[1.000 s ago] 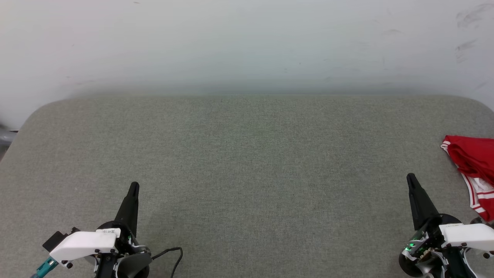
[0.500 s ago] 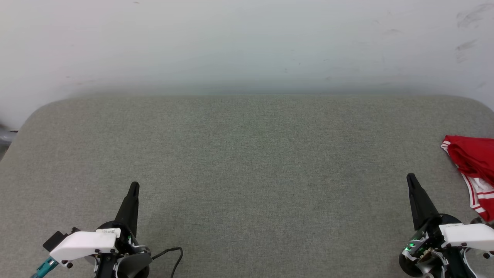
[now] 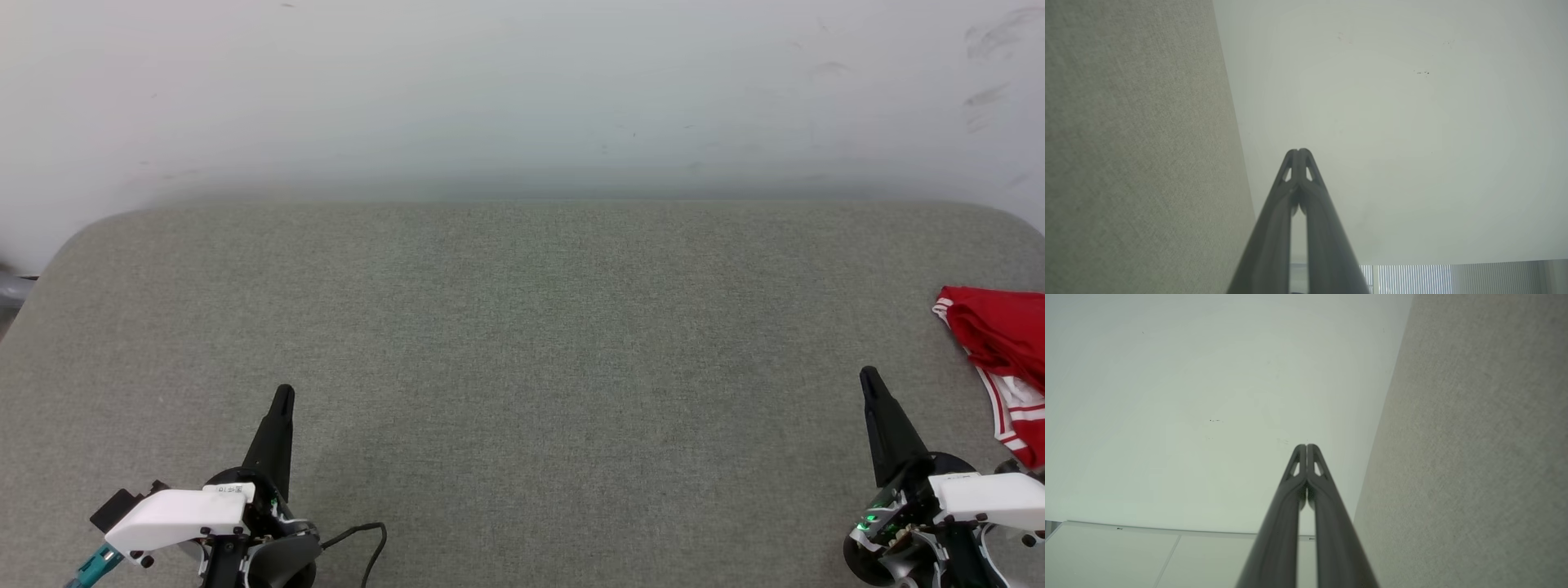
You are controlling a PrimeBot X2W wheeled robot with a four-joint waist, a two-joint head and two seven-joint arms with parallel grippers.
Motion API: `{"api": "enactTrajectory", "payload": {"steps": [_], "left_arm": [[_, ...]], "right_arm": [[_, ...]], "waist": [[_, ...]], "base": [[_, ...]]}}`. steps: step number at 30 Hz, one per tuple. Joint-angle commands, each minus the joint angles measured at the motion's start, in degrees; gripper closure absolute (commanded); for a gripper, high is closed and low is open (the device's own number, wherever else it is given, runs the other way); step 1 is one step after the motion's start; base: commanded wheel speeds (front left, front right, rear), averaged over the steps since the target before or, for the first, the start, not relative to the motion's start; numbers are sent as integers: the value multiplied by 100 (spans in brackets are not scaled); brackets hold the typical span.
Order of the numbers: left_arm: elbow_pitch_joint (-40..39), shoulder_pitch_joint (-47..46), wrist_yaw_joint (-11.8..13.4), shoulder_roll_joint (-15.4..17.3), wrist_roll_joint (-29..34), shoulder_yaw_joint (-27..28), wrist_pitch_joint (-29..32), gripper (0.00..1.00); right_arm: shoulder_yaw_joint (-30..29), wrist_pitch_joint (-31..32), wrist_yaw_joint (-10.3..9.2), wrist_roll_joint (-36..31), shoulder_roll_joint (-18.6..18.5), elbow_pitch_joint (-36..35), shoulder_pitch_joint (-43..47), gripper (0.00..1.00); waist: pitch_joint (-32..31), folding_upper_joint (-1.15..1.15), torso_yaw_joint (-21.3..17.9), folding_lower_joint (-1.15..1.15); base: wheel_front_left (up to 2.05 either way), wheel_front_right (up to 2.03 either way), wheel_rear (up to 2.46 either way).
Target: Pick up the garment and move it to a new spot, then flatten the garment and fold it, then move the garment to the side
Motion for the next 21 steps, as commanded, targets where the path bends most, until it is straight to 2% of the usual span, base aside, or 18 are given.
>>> {"api": "enactTrajectory", "payload": {"steps": [1,21], "left_arm": [[1,-50,1,-4,32,17,29,100],[2,-51,1,-11,46,30,26,100]], "right_arm": [[-8,10,-4,-23,30,7,-76,100],[-15,18,-4,-33,35,8,-77,100]], "waist": [[0,0,0,0],[0,0,0,0]], "base": [[0,0,0],[0,0,0]]}}
